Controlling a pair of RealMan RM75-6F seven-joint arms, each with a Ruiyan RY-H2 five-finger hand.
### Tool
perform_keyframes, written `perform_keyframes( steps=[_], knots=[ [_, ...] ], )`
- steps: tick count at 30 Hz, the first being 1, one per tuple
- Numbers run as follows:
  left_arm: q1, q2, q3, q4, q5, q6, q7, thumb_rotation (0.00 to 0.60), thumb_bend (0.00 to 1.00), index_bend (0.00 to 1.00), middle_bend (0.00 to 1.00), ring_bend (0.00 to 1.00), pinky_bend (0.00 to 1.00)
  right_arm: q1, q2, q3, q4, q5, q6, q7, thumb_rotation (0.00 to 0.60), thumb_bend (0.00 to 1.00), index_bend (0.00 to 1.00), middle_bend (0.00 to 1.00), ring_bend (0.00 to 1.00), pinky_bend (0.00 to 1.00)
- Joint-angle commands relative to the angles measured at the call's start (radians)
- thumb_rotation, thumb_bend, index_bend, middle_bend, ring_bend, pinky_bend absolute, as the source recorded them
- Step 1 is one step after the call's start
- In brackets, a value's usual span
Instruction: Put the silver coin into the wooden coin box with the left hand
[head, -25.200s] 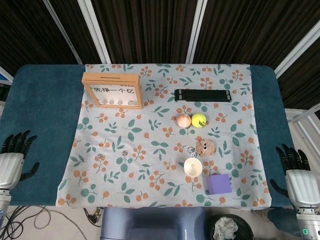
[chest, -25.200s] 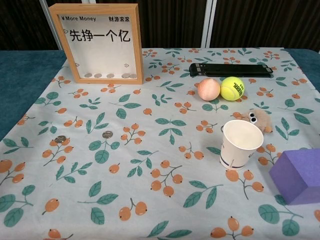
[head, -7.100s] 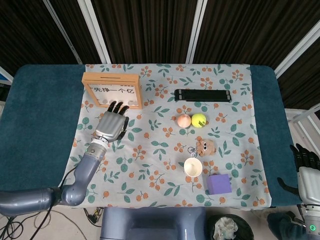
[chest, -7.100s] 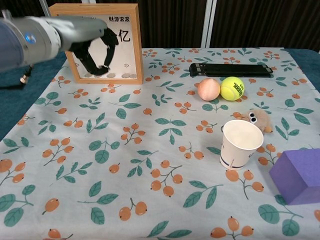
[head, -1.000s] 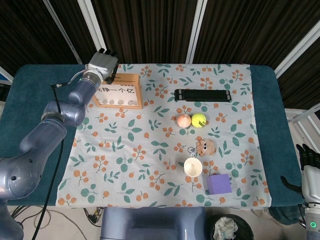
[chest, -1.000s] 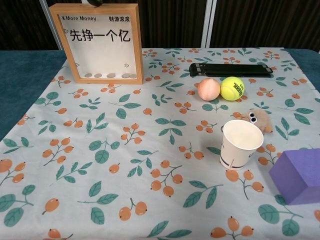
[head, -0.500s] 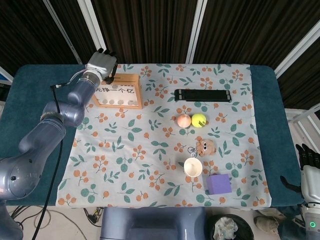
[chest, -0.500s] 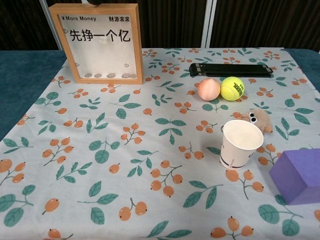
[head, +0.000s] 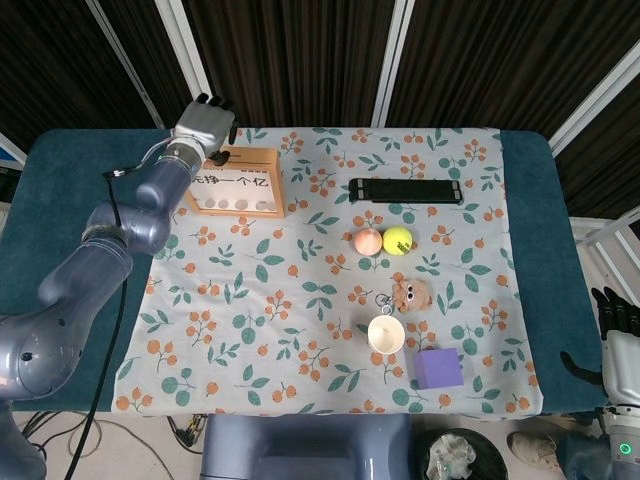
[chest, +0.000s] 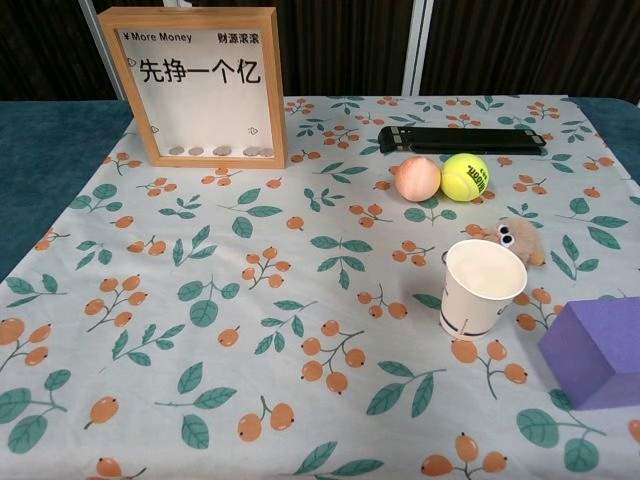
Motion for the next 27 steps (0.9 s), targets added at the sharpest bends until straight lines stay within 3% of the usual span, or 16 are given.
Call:
perform_keyframes(
  steps=[1,5,7,11,14,20,27],
  knots=[
    [-0.002,0.057,-0.034,-0.069,0.013,0.071,-0.007,0.600,0.39,0.43,0.05,0.00,0.00,0.000,-0.001,0.000,0.001,-0.001,0.000,0.002,0.600,0.26,0.04,0.00,0.00,0.00],
    [0.024,0.180,-0.090,-0.254,0.059,0.260,-0.023,0.600,0.39,0.40,0.04,0.00,0.00,0.000,0.000,0.000,0.002,-0.003,0.001,0.004,0.600,0.26,0.04,0.00,0.00,0.00],
    [0.060,0.263,-0.110,-0.406,0.106,0.410,-0.026,0.600,0.39,0.38,0.04,0.00,0.00,0.001,0.001,0.000,0.001,-0.003,0.000,0.005,0.600,0.26,0.04,0.00,0.00,0.00],
    [0.184,0.411,-0.107,-0.716,0.213,0.718,-0.019,0.600,0.39,0.34,0.04,0.00,0.00,0.003,-0.001,0.000,0.009,-0.019,0.003,0.013,0.600,0.26,0.04,0.00,0.00,0.00],
    [0.292,0.467,-0.088,-0.871,0.300,0.909,-0.004,0.600,0.39,0.32,0.04,0.00,0.00,0.005,-0.005,-0.002,0.026,-0.055,0.016,0.023,0.600,0.26,0.04,0.00,0.00,0.00],
    [0.533,0.473,-0.047,-1.013,0.468,1.180,-0.021,0.600,0.39,0.31,0.04,0.00,0.00,0.011,-0.013,-0.022,0.079,-0.146,0.039,0.029,0.600,0.26,0.04,0.00,0.00,0.00],
    [0.748,0.398,-0.049,-0.966,0.583,1.298,-0.071,0.600,0.39,0.30,0.03,0.00,0.00,0.022,-0.034,-0.045,0.158,-0.266,0.079,0.019,0.600,0.26,0.04,0.00,0.00,0.00]
  ],
)
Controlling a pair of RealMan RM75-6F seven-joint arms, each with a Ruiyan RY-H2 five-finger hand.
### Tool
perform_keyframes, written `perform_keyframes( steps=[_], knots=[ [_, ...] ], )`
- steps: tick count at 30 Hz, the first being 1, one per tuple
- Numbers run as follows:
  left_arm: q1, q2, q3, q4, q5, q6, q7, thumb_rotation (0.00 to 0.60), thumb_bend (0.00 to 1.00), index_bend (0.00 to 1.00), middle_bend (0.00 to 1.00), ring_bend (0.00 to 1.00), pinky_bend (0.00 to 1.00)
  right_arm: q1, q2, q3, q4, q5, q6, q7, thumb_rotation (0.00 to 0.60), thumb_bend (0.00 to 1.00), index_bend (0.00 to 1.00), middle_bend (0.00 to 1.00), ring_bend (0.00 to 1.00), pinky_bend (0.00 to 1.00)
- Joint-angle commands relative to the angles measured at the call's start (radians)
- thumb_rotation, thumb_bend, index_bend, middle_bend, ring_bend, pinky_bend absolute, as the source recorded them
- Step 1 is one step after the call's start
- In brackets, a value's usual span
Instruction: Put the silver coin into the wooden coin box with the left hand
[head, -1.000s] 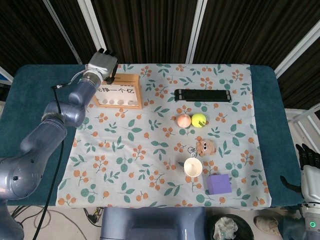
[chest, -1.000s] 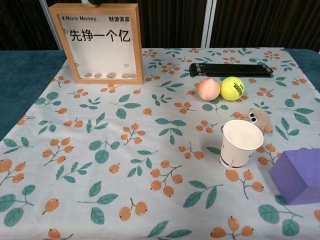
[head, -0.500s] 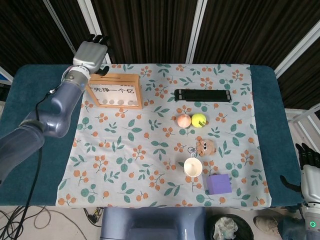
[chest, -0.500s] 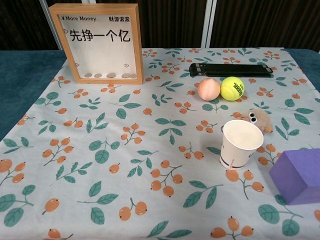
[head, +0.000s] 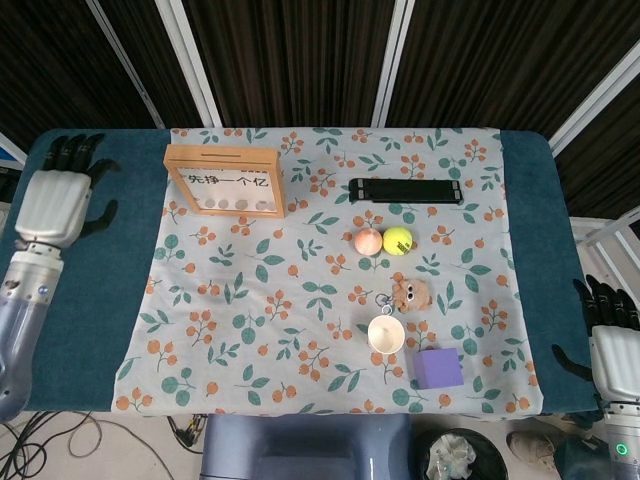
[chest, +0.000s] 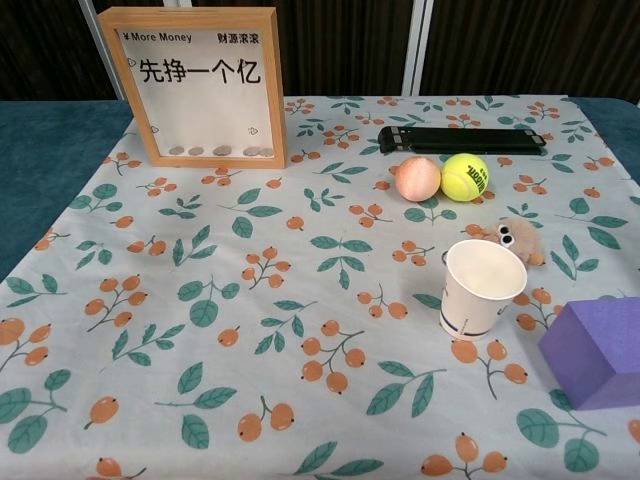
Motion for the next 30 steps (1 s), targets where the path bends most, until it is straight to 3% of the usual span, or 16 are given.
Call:
perform_keyframes(
  steps=[1,6,13,19,30],
  knots=[
    [0.147,-0.042,0.007,-0.002,0.096,0.088,-0.026,0.600,0.39,0.30,0.03,0.00,0.00,0.010,-0.012,-0.020,0.054,-0.074,0.026,-0.008,0.600,0.26,0.04,0.00,0.00,0.00],
    [0.277,-0.101,0.008,0.006,0.172,0.163,-0.037,0.600,0.39,0.28,0.02,0.00,0.00,0.017,-0.025,-0.042,0.104,-0.154,0.049,-0.003,0.600,0.26,0.04,0.00,0.00,0.00],
    [0.441,-0.188,0.006,0.046,0.284,0.278,0.021,0.600,0.39,0.25,0.01,0.00,0.00,0.020,-0.031,-0.053,0.121,-0.180,0.053,0.011,0.600,0.26,0.04,0.00,0.00,0.00],
    [0.535,-0.233,-0.001,0.082,0.336,0.284,0.032,0.600,0.39,0.24,0.00,0.00,0.00,0.021,-0.033,-0.058,0.130,-0.205,0.068,0.018,0.600,0.26,0.04,0.00,0.00,0.00],
    [0.624,-0.279,-0.090,0.123,0.392,0.256,0.010,0.600,0.39,0.24,0.00,0.00,0.00,0.019,-0.037,-0.054,0.141,-0.202,0.078,0.020,0.600,0.26,0.04,0.00,0.00,0.00]
  ],
)
